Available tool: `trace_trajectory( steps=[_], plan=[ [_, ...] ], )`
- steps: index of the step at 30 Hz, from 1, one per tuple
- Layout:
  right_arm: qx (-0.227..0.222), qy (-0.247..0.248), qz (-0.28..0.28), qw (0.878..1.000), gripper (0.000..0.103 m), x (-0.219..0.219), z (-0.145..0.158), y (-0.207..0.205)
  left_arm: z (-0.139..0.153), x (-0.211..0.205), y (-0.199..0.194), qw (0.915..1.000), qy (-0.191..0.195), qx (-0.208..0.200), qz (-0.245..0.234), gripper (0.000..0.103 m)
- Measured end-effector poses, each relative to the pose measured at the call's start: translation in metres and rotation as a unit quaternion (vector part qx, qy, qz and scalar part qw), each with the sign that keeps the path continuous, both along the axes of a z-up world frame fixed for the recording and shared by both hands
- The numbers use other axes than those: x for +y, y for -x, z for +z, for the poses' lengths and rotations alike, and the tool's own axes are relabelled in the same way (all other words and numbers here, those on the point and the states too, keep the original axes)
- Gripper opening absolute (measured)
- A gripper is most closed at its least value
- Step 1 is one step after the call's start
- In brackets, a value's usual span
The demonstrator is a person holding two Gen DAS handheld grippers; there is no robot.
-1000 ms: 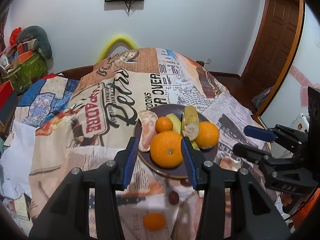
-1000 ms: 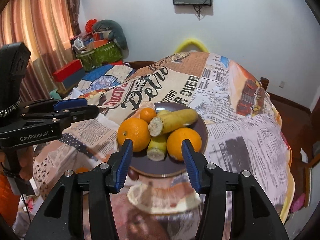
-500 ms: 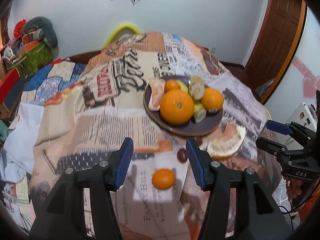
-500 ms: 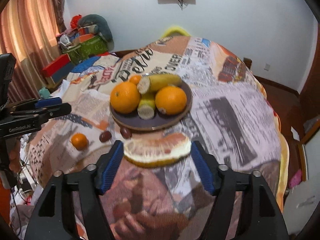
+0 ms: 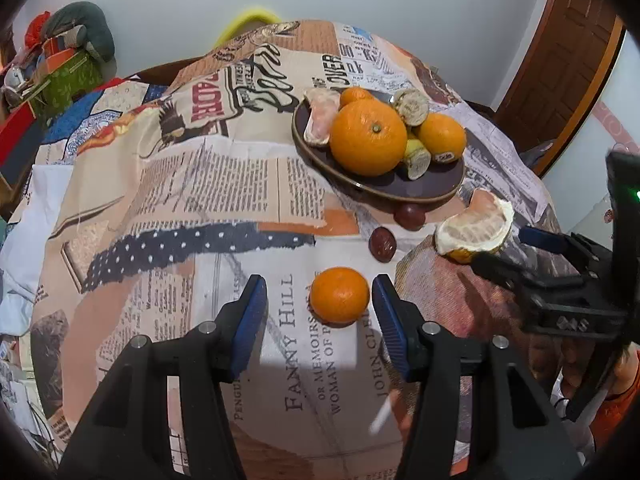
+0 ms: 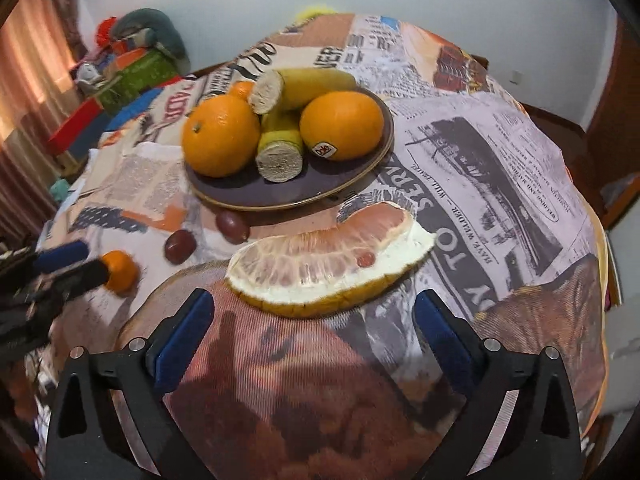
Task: Organize fruits
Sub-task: 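Open both grippers and withdraw them from the plate, then grasp the large pomelo wedge with the right gripper while the left gripper grasps another mandarin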
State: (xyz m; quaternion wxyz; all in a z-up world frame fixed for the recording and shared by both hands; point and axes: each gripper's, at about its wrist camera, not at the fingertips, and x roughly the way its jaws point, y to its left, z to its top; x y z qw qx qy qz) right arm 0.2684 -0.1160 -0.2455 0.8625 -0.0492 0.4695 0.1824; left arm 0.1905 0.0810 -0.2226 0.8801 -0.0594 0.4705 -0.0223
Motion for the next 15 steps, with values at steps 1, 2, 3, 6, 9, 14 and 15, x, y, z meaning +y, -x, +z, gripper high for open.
trace_trajectory(
  steps=[1, 2, 3, 6, 9, 14, 15],
  plan=[
    [0.001, 0.004, -0.005, 1.0, 0.1, 0.003, -0.002, -0.002, -0.001, 0.001, 0.0, 1.0, -0.001, 0.001, 0.0, 0.055],
    [0.003, 0.012, -0.011, 1.0, 0.1, 0.006, -0.003, -0.005, -0.003, 0.001, 0.001, 1.0, 0.001, 0.001, -0.002, 0.055],
    [0.003, 0.018, -0.014, 1.0, 0.1, 0.008, -0.004, -0.007, -0.003, 0.001, 0.001, 1.0, 0.005, 0.0, -0.003, 0.055],
    [0.001, 0.027, -0.019, 0.999, 0.103, 0.012, -0.009, -0.01, -0.005, 0.0, 0.002, 0.9999, 0.009, 0.0, -0.008, 0.055],
    [-0.002, 0.031, -0.013, 0.999, 0.103, 0.012, -0.009, -0.008, -0.006, -0.003, 0.002, 0.9999, 0.01, 0.0, -0.013, 0.055],
    [-0.003, 0.032, 0.016, 0.999, 0.101, 0.0, -0.006, -0.004, -0.009, -0.01, 0.0, 0.9997, 0.005, 0.004, -0.022, 0.055],
    [-0.003, 0.035, 0.019, 0.999, 0.101, -0.004, -0.005, -0.003, -0.01, -0.011, 0.0, 0.9997, 0.0, 0.003, -0.022, 0.055]
  ],
)
